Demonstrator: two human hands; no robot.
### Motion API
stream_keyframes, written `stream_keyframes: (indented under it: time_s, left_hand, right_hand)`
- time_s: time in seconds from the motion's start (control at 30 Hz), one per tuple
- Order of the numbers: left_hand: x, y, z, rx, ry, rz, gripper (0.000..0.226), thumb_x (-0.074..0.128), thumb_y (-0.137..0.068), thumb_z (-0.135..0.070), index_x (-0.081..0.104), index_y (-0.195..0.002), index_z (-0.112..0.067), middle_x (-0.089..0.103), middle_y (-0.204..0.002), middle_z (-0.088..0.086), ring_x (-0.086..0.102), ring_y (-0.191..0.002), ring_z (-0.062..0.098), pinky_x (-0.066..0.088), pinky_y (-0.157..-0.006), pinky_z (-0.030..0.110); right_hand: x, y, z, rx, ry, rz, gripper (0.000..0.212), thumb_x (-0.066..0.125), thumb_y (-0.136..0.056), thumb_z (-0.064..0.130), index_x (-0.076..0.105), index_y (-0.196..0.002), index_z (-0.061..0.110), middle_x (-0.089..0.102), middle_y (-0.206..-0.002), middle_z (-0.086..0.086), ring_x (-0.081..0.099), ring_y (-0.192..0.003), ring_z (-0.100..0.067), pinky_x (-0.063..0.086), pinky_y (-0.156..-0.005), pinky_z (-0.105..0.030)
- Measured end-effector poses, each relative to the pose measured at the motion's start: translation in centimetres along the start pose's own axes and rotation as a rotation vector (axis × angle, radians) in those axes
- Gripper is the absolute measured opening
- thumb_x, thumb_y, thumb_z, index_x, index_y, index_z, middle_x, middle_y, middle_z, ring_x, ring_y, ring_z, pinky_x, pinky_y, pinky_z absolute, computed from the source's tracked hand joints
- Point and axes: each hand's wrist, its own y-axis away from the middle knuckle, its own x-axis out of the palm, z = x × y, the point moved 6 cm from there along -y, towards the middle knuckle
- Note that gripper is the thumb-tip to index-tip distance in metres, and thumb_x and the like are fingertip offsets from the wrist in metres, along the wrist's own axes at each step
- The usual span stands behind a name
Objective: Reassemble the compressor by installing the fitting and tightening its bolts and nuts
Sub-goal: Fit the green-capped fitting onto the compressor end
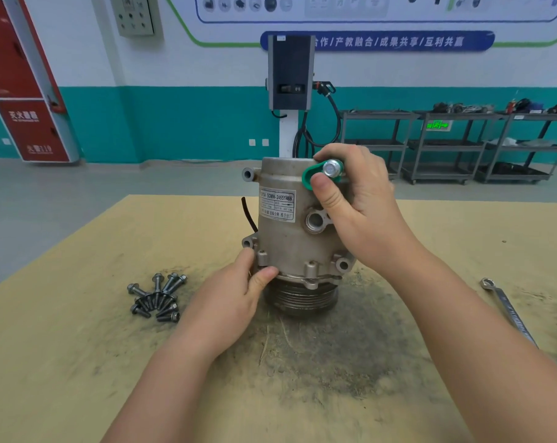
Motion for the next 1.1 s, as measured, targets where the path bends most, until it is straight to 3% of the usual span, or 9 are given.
stream_keyframes:
  time_s: [0.1,0.2,0.4,0.7,0.83,0.9,0.97,1.03,1.1]
  left_hand:
    - [-0.2,0.1,-0.2,0.026,-0.005,-0.035,0.035,0.016,-0.076,-0.074,0.036,-0.083,-0.047,0.056,-0.068,-0.015,0.051,-0.069,-0.008,0.027,-0.051,0.021]
    - [0.1,0.4,-0.5,0.047,0.044,-0.070,0.024,0.023,-0.085,-0.066,0.037,-0.079,-0.046,0.053,-0.077,-0.032,0.049,-0.069,-0.006,0.028,-0.053,0.027]
    - [1.0,0.4,-0.2,0.050,0.107,-0.214,0.022,0.041,-0.097,-0.039,0.041,-0.078,-0.028,0.053,-0.070,-0.010,0.050,-0.070,0.011,0.043,-0.064,0.038]
    - [0.2,-0.2,-0.8,0.161,-0.032,-0.193,0.034,0.038,-0.096,-0.040,0.024,-0.067,-0.030,0.038,-0.058,-0.011,0.043,-0.060,0.020,0.026,-0.052,0.034]
    - [-0.4,-0.8,0.0,0.172,-0.124,-0.006,0.030,0.028,-0.095,-0.054,0.035,-0.075,-0.033,0.050,-0.072,-0.013,0.049,-0.071,0.005,0.035,-0.060,0.023]
    - [-2.2,-1.2,1.6,0.114,-0.149,-0.033,0.025,0.028,-0.094,-0.053,0.041,-0.079,-0.038,0.052,-0.081,-0.017,0.052,-0.080,0.003,0.037,-0.067,0.025]
    - [-4.6,-1.8,5.0,-0.073,-0.334,-0.126,0.017,0.039,-0.098,-0.044,0.054,-0.095,-0.037,0.056,-0.101,-0.011,0.055,-0.101,0.017,0.039,-0.081,0.034]
    - [-5.3,-1.9,8.7,-0.302,-0.606,-0.007,0.023,0.047,-0.099,-0.043,0.058,-0.118,-0.038,0.050,-0.125,-0.007,0.044,-0.121,0.020,0.034,-0.092,0.038]
    - [-4.9,-1.9,11.0,-0.382,-0.646,0.114,0.027,0.046,-0.099,-0.045,0.058,-0.123,-0.041,0.047,-0.133,-0.012,0.039,-0.125,0.017,0.029,-0.088,0.036]
  right_hand:
    - [0.1,0.1,-0.4,0.003,-0.099,0.021,0.021,0.045,-0.094,0.045,0.048,-0.112,0.035,0.046,-0.108,0.021,0.038,-0.113,-0.015,0.031,-0.096,-0.028]
    - [0.0,0.1,-0.7,0.007,-0.171,0.016,0.015,0.045,-0.094,0.040,0.044,-0.109,0.039,0.045,-0.108,0.026,0.040,-0.112,-0.014,0.030,-0.095,-0.020]
    - [-0.2,0.7,-0.8,-0.007,-0.179,-0.032,0.021,0.039,-0.093,0.050,0.044,-0.110,0.040,0.043,-0.108,0.025,0.039,-0.109,-0.014,0.027,-0.091,-0.008]
    - [-1.0,1.3,-1.1,0.012,-0.199,-0.042,0.016,0.041,-0.091,0.050,0.043,-0.106,0.047,0.044,-0.112,0.025,0.043,-0.114,-0.021,0.029,-0.095,-0.013]
    - [-1.3,1.3,-0.5,0.048,-0.175,0.039,0.024,0.039,-0.088,0.060,0.044,-0.109,0.049,0.044,-0.116,0.030,0.040,-0.115,-0.011,0.031,-0.098,-0.019]
    - [-2.5,1.5,-0.8,0.062,-0.191,0.075,0.036,0.034,-0.086,0.073,0.042,-0.117,0.057,0.038,-0.123,0.040,0.039,-0.121,-0.002,0.031,-0.102,-0.017]
    - [-4.9,1.9,-2.2,0.151,-0.183,0.022,0.034,0.032,-0.087,0.073,0.042,-0.118,0.062,0.038,-0.127,0.039,0.038,-0.123,0.008,0.030,-0.098,-0.006]
    - [-7.9,2.8,-5.5,0.345,-0.018,-0.085,0.020,0.045,-0.092,0.059,0.053,-0.105,0.046,0.056,-0.113,0.023,0.052,-0.106,0.000,0.041,-0.081,-0.016]
    - [-10.5,4.7,-10.7,0.692,0.275,-0.004,0.017,0.058,-0.093,0.039,0.060,-0.089,0.023,0.067,-0.094,-0.003,0.060,-0.083,-0.021,0.037,-0.065,-0.029]
